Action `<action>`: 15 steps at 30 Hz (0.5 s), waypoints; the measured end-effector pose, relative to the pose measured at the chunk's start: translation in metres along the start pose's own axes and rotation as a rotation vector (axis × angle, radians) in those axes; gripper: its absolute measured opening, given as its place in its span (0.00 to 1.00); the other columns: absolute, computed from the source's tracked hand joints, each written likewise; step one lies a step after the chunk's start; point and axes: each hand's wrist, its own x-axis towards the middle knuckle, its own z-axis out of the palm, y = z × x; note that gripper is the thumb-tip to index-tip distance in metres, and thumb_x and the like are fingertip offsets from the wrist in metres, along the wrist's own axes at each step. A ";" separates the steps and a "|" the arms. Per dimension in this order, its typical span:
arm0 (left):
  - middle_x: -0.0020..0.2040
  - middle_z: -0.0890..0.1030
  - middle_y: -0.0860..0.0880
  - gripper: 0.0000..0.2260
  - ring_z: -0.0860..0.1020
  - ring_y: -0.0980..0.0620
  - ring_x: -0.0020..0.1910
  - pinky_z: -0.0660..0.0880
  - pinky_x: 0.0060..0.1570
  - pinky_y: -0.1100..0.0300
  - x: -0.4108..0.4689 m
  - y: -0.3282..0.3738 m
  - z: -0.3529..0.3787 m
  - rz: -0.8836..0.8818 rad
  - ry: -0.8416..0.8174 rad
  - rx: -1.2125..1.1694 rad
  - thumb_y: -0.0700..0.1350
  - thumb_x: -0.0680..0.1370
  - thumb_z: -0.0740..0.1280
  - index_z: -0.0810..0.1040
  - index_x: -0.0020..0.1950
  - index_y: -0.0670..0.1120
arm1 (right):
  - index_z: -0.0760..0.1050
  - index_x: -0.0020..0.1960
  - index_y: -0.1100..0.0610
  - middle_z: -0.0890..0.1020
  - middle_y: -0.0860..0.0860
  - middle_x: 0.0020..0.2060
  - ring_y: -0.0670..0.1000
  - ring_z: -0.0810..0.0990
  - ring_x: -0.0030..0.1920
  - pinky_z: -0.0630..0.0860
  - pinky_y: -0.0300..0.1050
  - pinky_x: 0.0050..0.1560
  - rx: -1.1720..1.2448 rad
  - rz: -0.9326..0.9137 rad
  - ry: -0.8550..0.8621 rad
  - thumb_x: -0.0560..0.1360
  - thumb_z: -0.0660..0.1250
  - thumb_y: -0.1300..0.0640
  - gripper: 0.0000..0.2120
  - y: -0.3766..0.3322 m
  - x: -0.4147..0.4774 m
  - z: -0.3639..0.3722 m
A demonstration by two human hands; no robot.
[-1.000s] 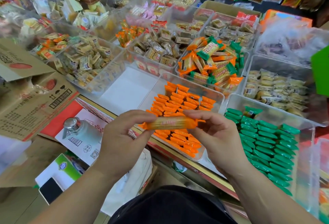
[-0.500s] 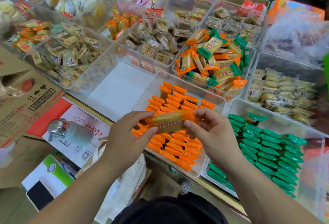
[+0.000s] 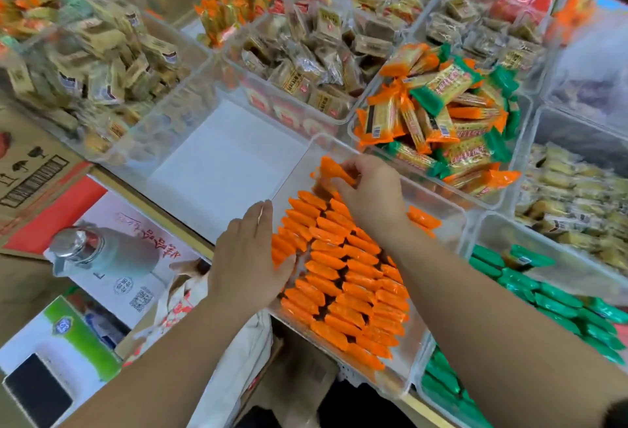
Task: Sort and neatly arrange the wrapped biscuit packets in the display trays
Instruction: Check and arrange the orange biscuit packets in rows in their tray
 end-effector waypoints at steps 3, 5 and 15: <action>0.76 0.68 0.43 0.41 0.74 0.40 0.64 0.75 0.59 0.46 -0.001 -0.003 0.002 0.002 0.025 -0.014 0.63 0.73 0.68 0.61 0.79 0.42 | 0.83 0.54 0.59 0.84 0.55 0.48 0.54 0.81 0.49 0.75 0.46 0.47 -0.146 -0.007 -0.074 0.75 0.74 0.54 0.11 0.004 0.012 0.023; 0.74 0.70 0.43 0.41 0.75 0.40 0.63 0.76 0.57 0.46 0.000 -0.004 0.004 0.007 0.037 -0.004 0.63 0.72 0.68 0.63 0.78 0.42 | 0.83 0.54 0.59 0.84 0.56 0.50 0.55 0.81 0.51 0.75 0.46 0.46 -0.239 -0.019 -0.132 0.77 0.73 0.53 0.10 0.005 0.015 0.033; 0.78 0.64 0.46 0.39 0.71 0.43 0.69 0.73 0.64 0.48 0.002 -0.002 0.001 -0.014 -0.007 0.010 0.66 0.76 0.62 0.57 0.80 0.46 | 0.85 0.48 0.52 0.85 0.49 0.43 0.57 0.75 0.49 0.75 0.53 0.50 -0.560 -0.211 -0.187 0.79 0.64 0.50 0.12 0.034 0.015 0.056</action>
